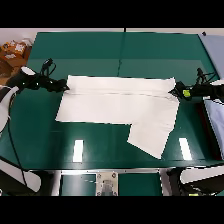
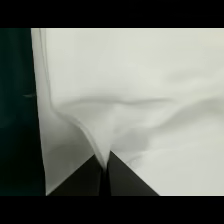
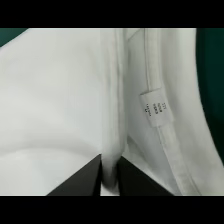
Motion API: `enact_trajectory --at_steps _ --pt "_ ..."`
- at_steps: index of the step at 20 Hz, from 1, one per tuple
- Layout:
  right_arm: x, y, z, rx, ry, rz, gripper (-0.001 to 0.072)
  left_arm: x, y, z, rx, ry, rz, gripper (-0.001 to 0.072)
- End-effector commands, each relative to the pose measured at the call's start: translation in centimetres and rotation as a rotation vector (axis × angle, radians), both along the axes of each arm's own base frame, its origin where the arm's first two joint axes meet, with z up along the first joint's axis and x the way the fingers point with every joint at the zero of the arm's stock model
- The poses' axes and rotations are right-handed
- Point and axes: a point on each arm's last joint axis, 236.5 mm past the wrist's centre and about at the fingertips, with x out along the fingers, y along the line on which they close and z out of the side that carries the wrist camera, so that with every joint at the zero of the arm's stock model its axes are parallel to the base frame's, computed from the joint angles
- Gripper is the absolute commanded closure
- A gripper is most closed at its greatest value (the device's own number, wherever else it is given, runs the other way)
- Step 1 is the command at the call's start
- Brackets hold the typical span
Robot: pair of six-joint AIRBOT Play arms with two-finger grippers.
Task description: Fold the shirts.
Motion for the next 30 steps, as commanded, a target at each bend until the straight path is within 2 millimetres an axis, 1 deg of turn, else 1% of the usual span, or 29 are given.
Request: enact_trajectory --at_steps 1,2,3,4,5,6,7,8,9,12,13,15,16,18,20,22,23,24,25,26,27,28,30 --pt "-0.4 0.0 0.7 0.031 0.021 -0.002 0.0494 -2.1 0.0 0.6 -0.031 0.118 -0.027 0.0637" --pt "-0.7 -0.4 1.4 0.034 0.026 0.009 0.0494 -2.8 0.3 1.4 -0.037 0.164 -0.034 0.0381" --pt "-1.1 -1.0 2.1 0.043 0.032 0.007 0.0498 -3.7 0.8 2.1 -0.04 0.218 -0.035 0.0252" --pt "-1.5 -1.8 2.8 0.05 0.039 -0.012 0.05 -4.6 1.4 2.8 -0.032 0.27 -0.043 0.025" --pt "-2.2 -2.6 3.5 0.053 0.044 -0.027 0.0552 -5.7 2.3 3.3 -0.01 0.326 -0.046 0.0252" --pt "-2.9 -3.3 4.0 0.047 0.053 -0.036 0.0602 -6.6 3.1 3.9 0.009 0.378 -0.042 0.0255" --pt "-3.8 -3.9 4.5 0.035 0.066 -0.035 0.0666 -7.3 3.6 4.4 0.013 0.411 -0.042 0.0416" --pt "-4.8 -4.3 5.0 0.027 0.085 -0.039 0.0693 -7.9 3.8 4.9 0.011 0.432 -0.056 0.0652" --pt "-5.7 -4.5 5.4 0.017 0.1 -0.05 0.0694 -8.3 3.8 5.2 0.013 0.446 -0.065 0.0684" --pt "-9.1 -3.8 6.4 -0.022 0.133 -0.09 0.0695 -9.1 3.6 6.6 0.024 0.441 -0.051 0.0685" --pt "-10.4 -3.5 6.5 -0.042 0.144 -0.096 0.0695 -9.8 3.5 7.3 0.029 0.435 -0.049 0.0685" --pt "-13.7 -3.4 6.3 -0.095 0.194 -0.143 0.0695 -12.1 3.7 8.1 0.063 0.41 -0.027 0.0686" --pt "-15.5 -3.3 6.0 -0.118 0.225 -0.175 0.0695 -13.7 4.2 8.2 0.105 0.387 -0.005 0.0686" --pt "-18.7 -2.5 5.2 -0.134 0.272 -0.23 0.0695 -17.4 5.1 7.9 0.184 0.34 0.042 0.0686" --pt "-21.1 -1.0 4.1 -0.12 0.294 -0.248 0.0694 -20.4 4.7 7.6 0.199 0.253 0.105 0.0686" --pt "-23.0 0.3 2.9 -0.107 0.316 -0.255 0.0693 -21.7 4.0 7.0 0.165 0.156 0.207 0.0685" --pt "-23.7 0.8 2.2 -0.101 0.327 -0.255 0.0693 -22.3 3.6 6.1 0.139 0.137 0.254 0.0682" --pt "-24.5 1.4 1.5 -0.088 0.347 -0.254 0.0686 -22.9 3.0 5.0 0.101 0.149 0.29 0.0541" --pt "-25.2 1.9 0.7 -0.072 0.37 -0.256 0.0586 -23.5 2.3 3.6 0.06 0.176 0.318 0.0187" --pt "-25.9 2.3 -0.1 -0.06 0.393 -0.256 0.0479 -23.9 1.6 2.3 0.014 0.198 0.35 0.0035" --pt "-26.4 2.6 -0.8 -0.055 0.407 -0.257 0.0479 -23.8 1.1 1.5 -0.03 0.197 0.393 0.0051" --pt "-26.6 2.9 -1.4 -0.044 0.413 -0.262 0.0479 -23.2 0.8 0.9 -0.078 0.176 0.454 0.005" --pt "-26.4 3.7 -2.0 -0.017 0.39 -0.257 0.0479 -21.8 1.1 0.4 -0.134 0.111 0.539 0.0052"
